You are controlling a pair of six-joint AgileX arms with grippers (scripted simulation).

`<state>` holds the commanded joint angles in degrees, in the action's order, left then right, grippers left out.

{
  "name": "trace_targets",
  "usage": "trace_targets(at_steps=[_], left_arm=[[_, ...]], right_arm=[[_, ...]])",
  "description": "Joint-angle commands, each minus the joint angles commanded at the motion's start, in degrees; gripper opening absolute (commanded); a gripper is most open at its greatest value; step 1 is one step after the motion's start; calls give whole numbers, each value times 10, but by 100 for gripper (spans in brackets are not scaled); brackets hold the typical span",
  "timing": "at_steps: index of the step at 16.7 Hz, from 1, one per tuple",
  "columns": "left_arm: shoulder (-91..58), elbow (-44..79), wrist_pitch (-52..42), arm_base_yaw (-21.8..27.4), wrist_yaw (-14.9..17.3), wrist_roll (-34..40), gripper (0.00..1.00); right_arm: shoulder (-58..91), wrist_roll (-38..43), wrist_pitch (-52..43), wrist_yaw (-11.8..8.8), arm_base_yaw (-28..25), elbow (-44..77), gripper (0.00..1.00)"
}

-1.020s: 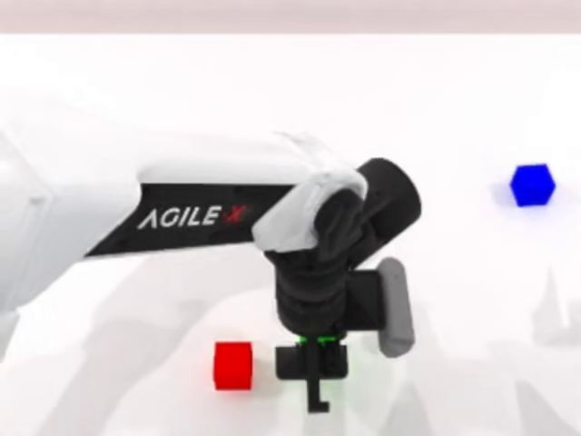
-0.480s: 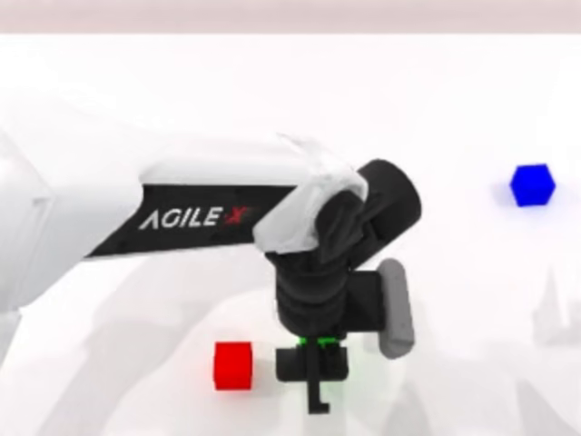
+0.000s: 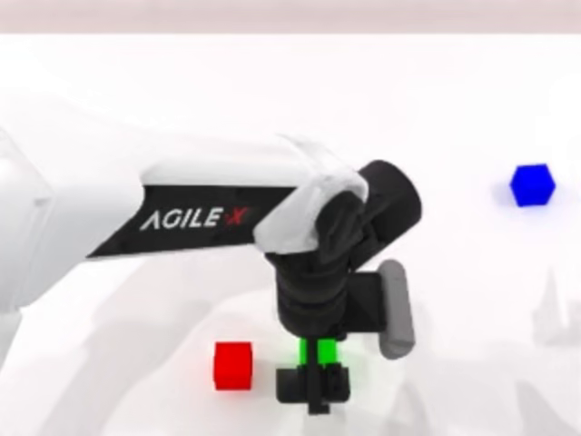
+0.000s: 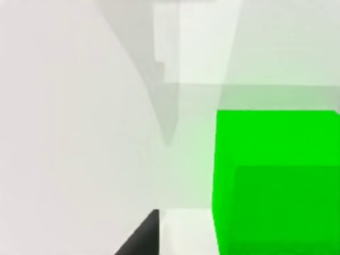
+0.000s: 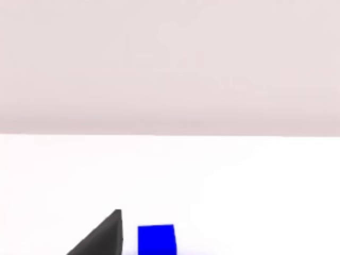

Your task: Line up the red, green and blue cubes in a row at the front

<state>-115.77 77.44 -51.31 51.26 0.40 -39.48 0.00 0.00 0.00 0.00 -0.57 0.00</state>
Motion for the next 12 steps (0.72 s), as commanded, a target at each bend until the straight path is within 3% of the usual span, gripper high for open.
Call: trace_targets(at_steps=[9, 12], left_arm=[[1, 2, -2, -1, 0, 0, 100], [12, 32, -42, -4, 0, 0, 100]], right_arm=[[0, 0, 0, 0, 0, 0, 100], [0, 0, 0, 0, 0, 0, 100]])
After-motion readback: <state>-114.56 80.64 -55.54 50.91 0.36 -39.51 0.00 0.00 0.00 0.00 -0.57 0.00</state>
